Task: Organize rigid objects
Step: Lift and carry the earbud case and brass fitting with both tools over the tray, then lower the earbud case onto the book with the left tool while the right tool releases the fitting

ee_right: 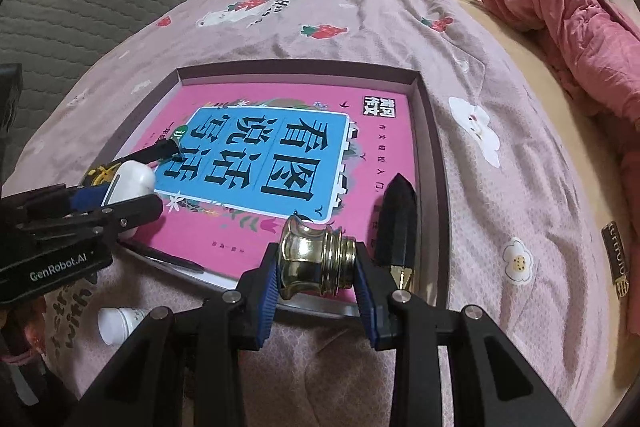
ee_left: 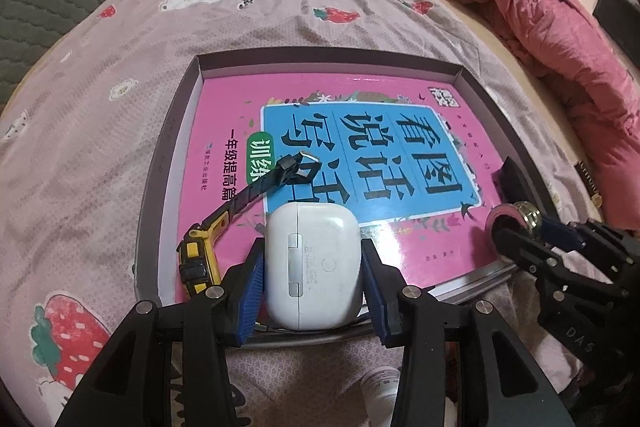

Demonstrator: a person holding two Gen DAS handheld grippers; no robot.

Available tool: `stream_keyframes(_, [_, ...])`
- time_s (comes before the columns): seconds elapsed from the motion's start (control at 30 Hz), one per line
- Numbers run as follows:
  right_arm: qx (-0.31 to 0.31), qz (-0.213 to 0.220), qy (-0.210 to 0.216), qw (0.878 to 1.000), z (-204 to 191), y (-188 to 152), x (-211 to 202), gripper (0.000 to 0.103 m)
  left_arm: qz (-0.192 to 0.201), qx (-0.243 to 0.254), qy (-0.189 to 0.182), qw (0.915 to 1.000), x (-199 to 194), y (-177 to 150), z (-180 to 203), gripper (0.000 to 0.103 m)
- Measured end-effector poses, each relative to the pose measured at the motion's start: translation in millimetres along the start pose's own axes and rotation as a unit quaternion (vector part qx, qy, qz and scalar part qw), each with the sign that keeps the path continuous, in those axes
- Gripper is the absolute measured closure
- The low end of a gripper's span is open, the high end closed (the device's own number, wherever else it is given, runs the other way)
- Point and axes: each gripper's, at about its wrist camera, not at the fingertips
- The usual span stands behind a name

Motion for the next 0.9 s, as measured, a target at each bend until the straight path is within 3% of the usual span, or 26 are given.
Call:
stream_keyframes(0.57, [0.017, -0.003, -0.008, 1.000, 3.6, -1.4, -2.7, 0.068, -0.016, -0.009, 0.008, 0.9998, 1.2, -7.3, -7.9, 0.056])
stream_keyframes(0.9, [0.029, -0.002, -0.004, 1.000, 8.3, -3.0, -3.9, 0.068, 0.000, -0.037, -0.030, 0.9989, -11.5, -12.0, -17.4, 0.055])
Point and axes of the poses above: each gripper's, at about its wrist camera, not at the fingertips, and x roughly the way its jaws point, z to its right, y to its top, and after that the axes turned 3 degrees about y, right-handed
